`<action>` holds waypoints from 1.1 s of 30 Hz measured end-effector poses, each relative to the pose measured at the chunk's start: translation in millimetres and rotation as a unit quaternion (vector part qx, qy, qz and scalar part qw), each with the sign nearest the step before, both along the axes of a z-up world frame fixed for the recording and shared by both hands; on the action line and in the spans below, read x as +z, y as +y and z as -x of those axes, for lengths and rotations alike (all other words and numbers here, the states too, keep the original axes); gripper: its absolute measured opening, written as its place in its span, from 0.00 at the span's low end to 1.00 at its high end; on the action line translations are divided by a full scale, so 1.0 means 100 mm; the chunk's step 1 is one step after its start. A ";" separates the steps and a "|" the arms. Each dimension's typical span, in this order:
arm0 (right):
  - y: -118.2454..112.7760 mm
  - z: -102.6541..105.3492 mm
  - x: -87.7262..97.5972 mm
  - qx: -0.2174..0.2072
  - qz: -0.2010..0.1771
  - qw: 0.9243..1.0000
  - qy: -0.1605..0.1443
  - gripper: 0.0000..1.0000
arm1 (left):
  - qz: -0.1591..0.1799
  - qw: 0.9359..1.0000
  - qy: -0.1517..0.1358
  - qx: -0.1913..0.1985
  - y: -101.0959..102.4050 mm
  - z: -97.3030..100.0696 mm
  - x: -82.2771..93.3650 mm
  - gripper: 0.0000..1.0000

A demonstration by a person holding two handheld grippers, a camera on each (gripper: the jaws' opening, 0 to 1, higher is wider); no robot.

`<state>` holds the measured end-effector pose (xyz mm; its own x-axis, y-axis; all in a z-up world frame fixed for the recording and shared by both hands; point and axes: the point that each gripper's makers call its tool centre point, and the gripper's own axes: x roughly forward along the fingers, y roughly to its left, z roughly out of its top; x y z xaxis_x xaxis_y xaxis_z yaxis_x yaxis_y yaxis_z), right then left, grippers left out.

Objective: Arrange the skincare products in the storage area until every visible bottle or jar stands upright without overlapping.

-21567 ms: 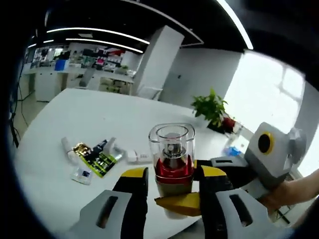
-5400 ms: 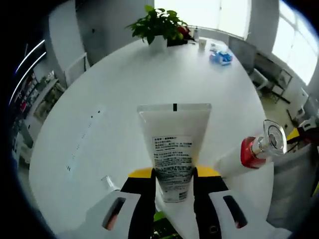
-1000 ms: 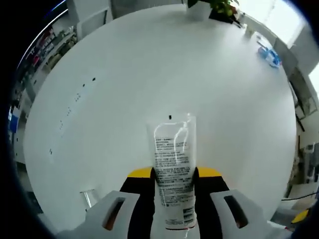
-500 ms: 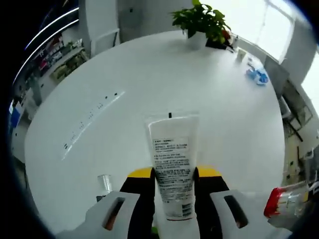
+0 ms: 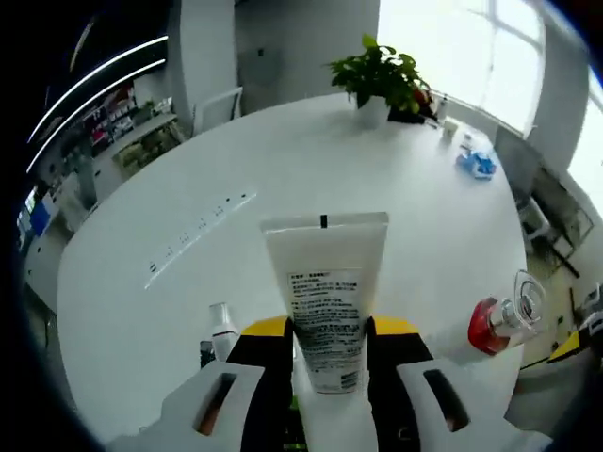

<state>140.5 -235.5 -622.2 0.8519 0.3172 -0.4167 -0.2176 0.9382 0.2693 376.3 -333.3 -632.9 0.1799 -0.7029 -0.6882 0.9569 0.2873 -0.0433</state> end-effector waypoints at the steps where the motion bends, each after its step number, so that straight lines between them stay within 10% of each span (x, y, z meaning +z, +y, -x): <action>1: 0.00 0.00 0.00 0.001 0.001 1.000 0.000 0.86 | 0.006 1.000 0.002 0.000 0.03 0.03 0.01 0.26; 20: 0.10 -0.04 0.09 0.054 0.048 0.997 -0.011 0.87 | 0.067 0.997 -0.026 -0.018 0.75 0.84 0.04 0.27; 33: 0.03 -0.49 0.49 0.104 0.064 0.991 -0.048 0.64 | 0.100 0.994 -0.028 -0.028 1.22 1.36 0.06 0.28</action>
<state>189.8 -232.8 -573.1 0.8111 0.4400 -0.3855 -0.4290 0.8954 0.1194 240.6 -211.1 -627.2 0.1696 -0.8351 -0.5233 0.9738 0.2238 -0.0414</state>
